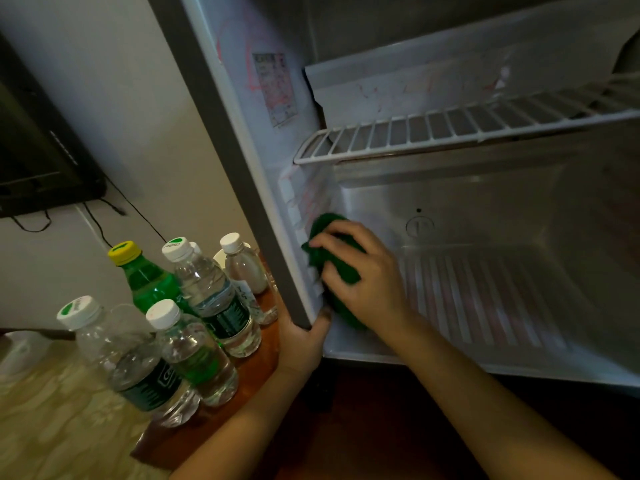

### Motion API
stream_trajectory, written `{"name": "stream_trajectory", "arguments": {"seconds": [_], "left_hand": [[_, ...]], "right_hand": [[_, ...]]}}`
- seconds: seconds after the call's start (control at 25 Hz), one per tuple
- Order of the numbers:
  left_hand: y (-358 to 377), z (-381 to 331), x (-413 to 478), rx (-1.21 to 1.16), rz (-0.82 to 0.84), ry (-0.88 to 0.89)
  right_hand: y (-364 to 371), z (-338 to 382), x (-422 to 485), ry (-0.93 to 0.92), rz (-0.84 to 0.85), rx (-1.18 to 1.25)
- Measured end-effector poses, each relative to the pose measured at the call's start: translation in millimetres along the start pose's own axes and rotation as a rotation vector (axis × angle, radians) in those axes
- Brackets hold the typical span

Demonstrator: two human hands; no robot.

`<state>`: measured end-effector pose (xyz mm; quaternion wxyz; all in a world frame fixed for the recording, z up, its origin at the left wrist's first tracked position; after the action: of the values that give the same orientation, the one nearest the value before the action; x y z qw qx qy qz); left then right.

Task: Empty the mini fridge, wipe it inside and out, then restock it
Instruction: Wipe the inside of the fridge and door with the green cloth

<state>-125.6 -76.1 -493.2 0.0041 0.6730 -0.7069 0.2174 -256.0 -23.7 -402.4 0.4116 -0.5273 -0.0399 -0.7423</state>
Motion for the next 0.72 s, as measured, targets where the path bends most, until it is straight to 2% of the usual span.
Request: {"name": "stream_trajectory", "arguments": {"seconds": [0.08,0.16,0.28,0.4,0.44,0.48,0.56,0.6,0.68,0.72], "left_hand": [[-1.7,-7.2,-4.6,0.033,-0.033,-0.017],[0.5,-8.4,-6.6,0.010,-0.028,-0.030],[2.4,9.0,-1.1,0.054,-0.035,-0.025],[7.1,25.4,6.4,0.011,0.006,0.018],[5.3,22.5,5.5,0.036,0.000,-0.005],[3.1,14.5,2.5,0.051,-0.005,-0.031],[-1.7,-7.4,-7.4,0.082,-0.021,-0.093],[-3.6,-15.4,-10.7,0.100,-0.012,-0.111],[-3.1,-12.1,-10.0,0.108,0.090,-0.178],[3.3,-12.4,-9.6,0.085,0.159,-0.209]], "right_hand": [[-0.6,-30.1,26.8,0.191,0.029,0.022],[-4.7,-40.5,34.2,0.247,0.084,0.052],[-11.3,0.5,2.8,0.091,0.155,0.091],[-11.0,19.1,-20.0,-0.018,0.149,0.067],[-8.6,13.5,-20.8,0.040,0.118,0.130],[-8.9,2.0,-18.9,0.178,0.045,0.247],[-14.4,-22.6,-16.9,0.536,-0.127,0.540],[-15.7,-27.8,-18.5,0.679,-0.151,0.689],[-11.6,-23.9,-24.3,0.819,-0.096,0.901],[-11.4,-12.2,-24.3,0.795,-0.058,0.943]]}}
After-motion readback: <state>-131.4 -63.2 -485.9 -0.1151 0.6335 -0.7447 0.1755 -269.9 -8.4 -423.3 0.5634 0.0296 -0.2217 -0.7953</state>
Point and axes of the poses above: each hand's wrist, its own x-axis towards the middle knuckle, its own y-axis out of the palm, z = x × y, the point moved 5 cm from there along x, towards the middle knuckle, and after that the axes turned 5 degrees about z, right-handed, at the moved point
